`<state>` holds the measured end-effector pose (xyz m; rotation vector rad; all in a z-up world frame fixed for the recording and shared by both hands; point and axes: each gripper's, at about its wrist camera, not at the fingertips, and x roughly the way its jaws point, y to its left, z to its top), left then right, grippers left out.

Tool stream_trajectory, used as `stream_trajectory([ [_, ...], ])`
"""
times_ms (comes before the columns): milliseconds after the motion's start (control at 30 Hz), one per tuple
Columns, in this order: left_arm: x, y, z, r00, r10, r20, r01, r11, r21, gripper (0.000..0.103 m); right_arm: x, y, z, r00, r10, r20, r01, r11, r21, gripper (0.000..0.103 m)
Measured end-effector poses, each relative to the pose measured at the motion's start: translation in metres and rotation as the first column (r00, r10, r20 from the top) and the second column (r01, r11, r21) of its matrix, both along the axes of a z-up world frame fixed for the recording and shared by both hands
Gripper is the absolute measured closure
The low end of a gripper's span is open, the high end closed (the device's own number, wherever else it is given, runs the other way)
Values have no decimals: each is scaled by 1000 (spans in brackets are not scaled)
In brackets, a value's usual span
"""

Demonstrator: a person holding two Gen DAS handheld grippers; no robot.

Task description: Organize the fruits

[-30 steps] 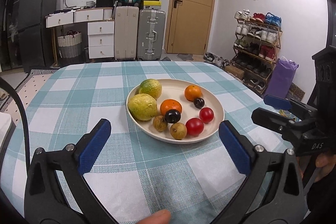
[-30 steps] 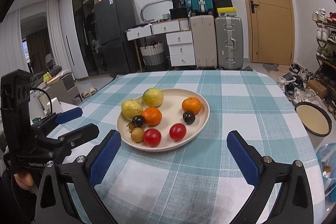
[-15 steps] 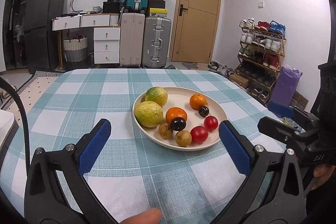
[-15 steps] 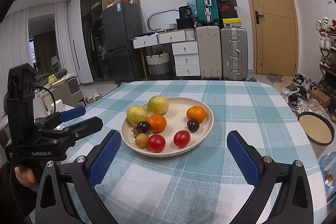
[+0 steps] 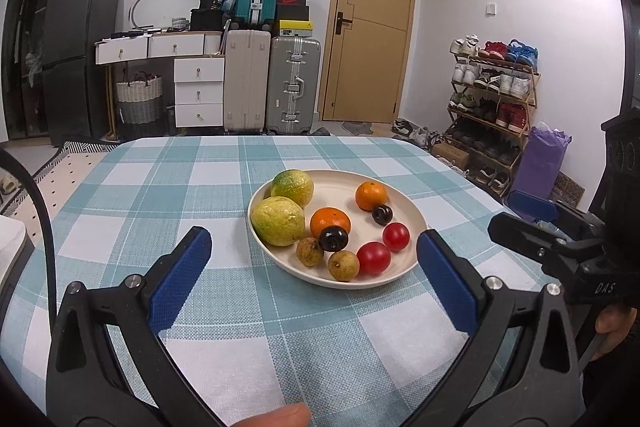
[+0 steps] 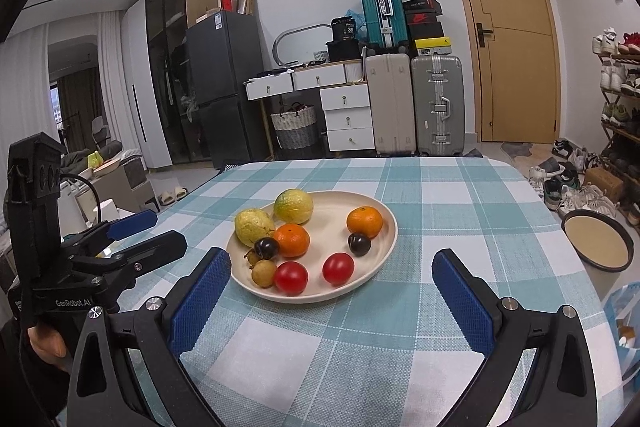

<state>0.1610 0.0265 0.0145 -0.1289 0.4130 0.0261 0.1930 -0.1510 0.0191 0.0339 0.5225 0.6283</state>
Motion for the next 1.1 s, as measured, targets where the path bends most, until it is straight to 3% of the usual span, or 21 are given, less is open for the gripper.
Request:
stream_trajectory([
  [1100,-1,-1,-1,1000,1,3,-1,1000,3,0,-1,-1,3,1000,3,4,-3,1000,6,0],
])
